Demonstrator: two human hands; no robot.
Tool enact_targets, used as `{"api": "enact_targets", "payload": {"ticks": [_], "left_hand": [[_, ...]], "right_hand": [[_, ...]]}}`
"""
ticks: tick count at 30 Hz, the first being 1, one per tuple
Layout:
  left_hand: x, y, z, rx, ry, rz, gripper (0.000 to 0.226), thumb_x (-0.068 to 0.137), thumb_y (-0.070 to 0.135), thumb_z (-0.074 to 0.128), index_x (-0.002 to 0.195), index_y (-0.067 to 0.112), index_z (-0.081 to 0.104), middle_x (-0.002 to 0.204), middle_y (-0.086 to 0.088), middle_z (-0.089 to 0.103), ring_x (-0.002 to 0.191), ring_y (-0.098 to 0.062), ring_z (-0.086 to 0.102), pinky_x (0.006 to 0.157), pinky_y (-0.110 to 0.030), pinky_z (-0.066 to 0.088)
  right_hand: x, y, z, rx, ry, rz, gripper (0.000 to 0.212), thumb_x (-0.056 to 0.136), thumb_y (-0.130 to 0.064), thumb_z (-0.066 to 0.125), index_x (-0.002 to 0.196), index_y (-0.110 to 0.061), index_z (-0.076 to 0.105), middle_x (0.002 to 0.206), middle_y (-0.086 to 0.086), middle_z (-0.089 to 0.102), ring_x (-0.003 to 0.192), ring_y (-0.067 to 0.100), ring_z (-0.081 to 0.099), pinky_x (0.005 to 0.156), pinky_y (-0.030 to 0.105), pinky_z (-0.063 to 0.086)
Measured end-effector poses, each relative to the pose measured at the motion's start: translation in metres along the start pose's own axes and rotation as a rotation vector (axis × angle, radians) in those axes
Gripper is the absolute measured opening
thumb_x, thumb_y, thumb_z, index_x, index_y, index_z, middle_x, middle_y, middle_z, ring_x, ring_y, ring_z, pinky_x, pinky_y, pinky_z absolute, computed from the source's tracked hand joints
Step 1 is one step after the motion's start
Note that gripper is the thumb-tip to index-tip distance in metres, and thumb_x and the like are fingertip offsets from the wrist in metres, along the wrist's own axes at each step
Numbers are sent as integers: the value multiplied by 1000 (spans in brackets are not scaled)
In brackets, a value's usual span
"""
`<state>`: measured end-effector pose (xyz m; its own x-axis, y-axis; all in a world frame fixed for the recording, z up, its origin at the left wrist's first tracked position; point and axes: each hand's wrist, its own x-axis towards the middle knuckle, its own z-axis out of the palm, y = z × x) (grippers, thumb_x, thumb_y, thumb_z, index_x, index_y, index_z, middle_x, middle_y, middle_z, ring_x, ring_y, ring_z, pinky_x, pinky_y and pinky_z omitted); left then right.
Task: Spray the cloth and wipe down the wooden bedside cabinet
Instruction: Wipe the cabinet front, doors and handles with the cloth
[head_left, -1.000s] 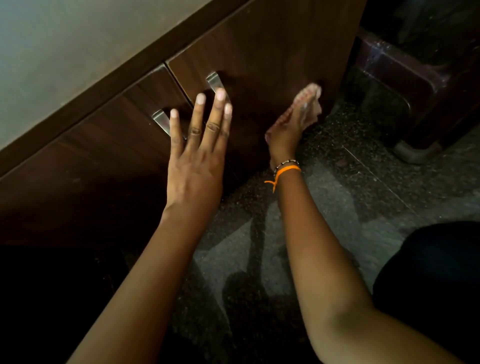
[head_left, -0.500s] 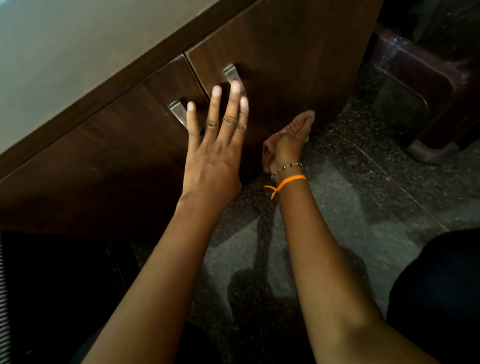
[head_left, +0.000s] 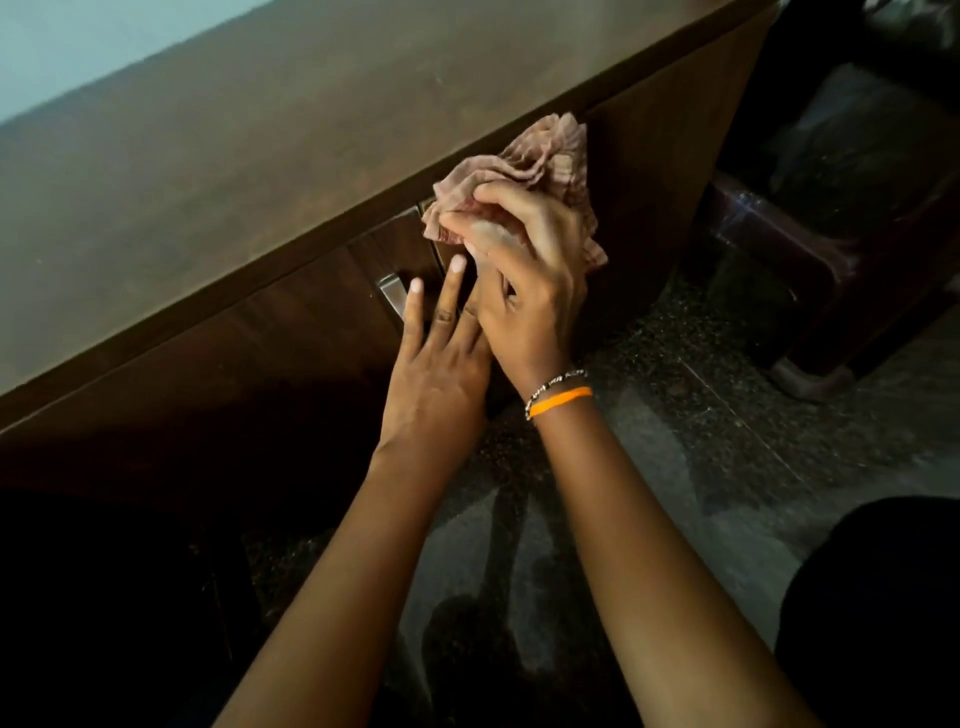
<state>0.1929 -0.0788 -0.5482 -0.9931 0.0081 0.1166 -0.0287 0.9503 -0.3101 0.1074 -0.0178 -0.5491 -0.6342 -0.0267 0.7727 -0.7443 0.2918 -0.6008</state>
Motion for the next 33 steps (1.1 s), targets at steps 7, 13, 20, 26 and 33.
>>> {"api": "enact_targets", "payload": {"ticks": [7,13,20,26,33], "left_hand": [[4,-1,4,16,71,-40,98,67,19,71,147,5,16,156,-8,6,144,-28,8,112,-48,-11],[5,-4,7,7,13,-37,108,63,23,77,147,7,10,157,-9,-4,144,-30,0,111,-45,-19],[6,-5,10,42,-55,-53,120,61,36,78,146,8,-2,153,-8,-18,143,-28,-6,109,-47,-23],[5,1,-6,73,-170,-50,111,73,40,68,146,6,-8,151,-11,-22,143,-29,-14,107,-52,-22],[0,8,-96,-406,-278,-49,74,84,21,48,149,9,15,158,-5,5,144,-28,7,114,-51,4]], "right_hand": [[29,40,-3,35,236,164,17,81,2,60,92,-7,70,107,17,62,101,27,55,97,27,39],[106,118,-34,261,476,478,38,74,11,48,109,4,63,113,19,55,108,26,59,104,43,42],[101,173,-41,139,473,615,33,86,0,51,117,2,60,115,16,61,101,4,53,89,0,35],[50,157,-25,312,515,913,35,80,13,51,113,5,56,111,22,60,97,21,56,79,15,48],[38,56,-65,1151,296,1371,39,69,-5,55,107,-9,56,97,9,60,92,24,59,85,35,54]]}}
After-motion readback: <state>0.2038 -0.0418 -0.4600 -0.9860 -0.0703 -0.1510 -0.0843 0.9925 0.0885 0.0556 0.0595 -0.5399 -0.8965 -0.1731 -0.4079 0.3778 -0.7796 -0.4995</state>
